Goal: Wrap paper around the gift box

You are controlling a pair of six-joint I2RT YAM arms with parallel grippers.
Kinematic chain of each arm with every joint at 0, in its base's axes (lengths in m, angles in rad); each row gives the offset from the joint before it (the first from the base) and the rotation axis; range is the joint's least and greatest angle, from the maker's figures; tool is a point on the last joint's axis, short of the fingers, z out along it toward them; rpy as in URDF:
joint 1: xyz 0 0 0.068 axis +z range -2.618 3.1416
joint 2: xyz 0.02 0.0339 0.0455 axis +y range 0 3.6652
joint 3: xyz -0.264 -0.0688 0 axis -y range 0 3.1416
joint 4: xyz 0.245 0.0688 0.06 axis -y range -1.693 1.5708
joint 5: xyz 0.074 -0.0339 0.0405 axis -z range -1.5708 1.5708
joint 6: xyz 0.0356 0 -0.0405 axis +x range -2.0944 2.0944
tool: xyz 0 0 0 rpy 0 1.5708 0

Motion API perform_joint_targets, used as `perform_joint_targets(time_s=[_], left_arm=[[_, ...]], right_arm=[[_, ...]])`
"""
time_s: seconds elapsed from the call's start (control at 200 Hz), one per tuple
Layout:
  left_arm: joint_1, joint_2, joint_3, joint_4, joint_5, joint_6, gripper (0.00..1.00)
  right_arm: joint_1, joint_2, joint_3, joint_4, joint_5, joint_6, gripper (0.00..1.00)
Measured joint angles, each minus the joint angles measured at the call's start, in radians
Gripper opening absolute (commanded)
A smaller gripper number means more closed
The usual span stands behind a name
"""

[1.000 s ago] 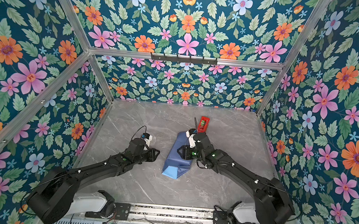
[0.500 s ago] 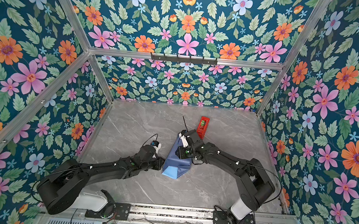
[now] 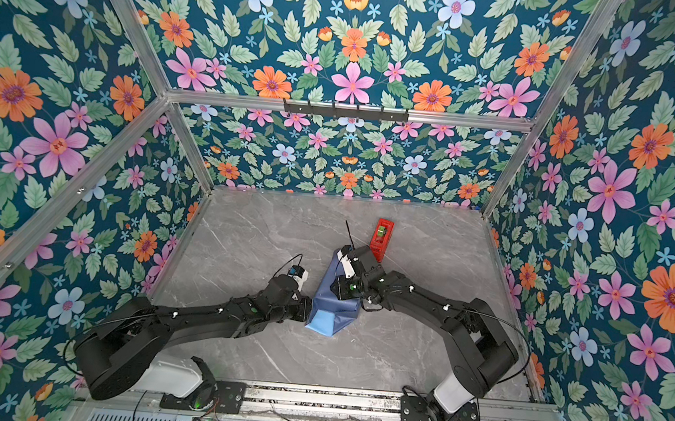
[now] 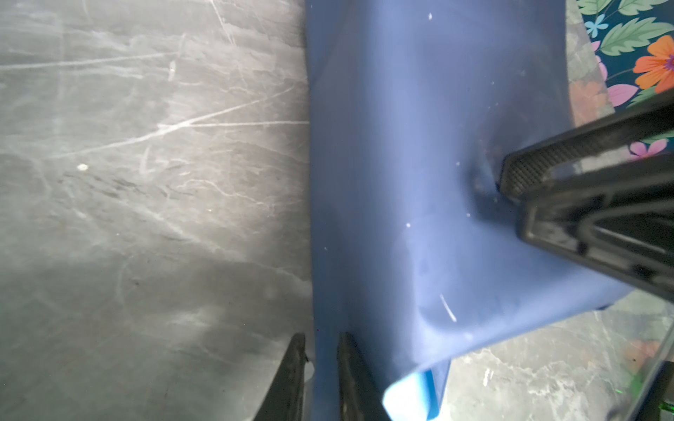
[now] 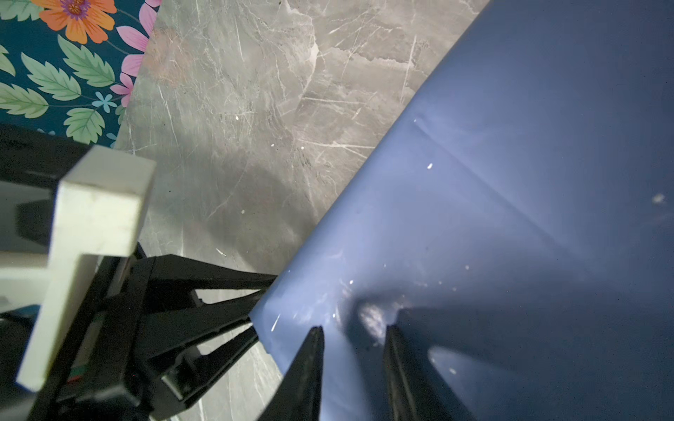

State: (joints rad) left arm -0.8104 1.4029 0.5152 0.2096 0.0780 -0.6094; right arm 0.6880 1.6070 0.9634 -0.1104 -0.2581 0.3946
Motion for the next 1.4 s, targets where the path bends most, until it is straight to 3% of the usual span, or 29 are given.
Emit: perform_joint_targets(time_s=[0.375,0.83,1.4], left_arm=[[-0.045,0.018,-0.002,0.034,-0.011,-0.051,0.19],[-0.073,0.137,0.041,0.129,-0.001,-0.087,0.19],[-0.085,0.216,0.042,0.196,0.004,-0.086,0.25]], right_arm=[[0.0,0.0,-0.009,0.019,0.0,0.004,0.3],[0.0,0.008,-0.023,0.06,-0.002,0.022,0.29],[0.0,0.015,-0.036,0.095,-0.008,0.026,0.27]])
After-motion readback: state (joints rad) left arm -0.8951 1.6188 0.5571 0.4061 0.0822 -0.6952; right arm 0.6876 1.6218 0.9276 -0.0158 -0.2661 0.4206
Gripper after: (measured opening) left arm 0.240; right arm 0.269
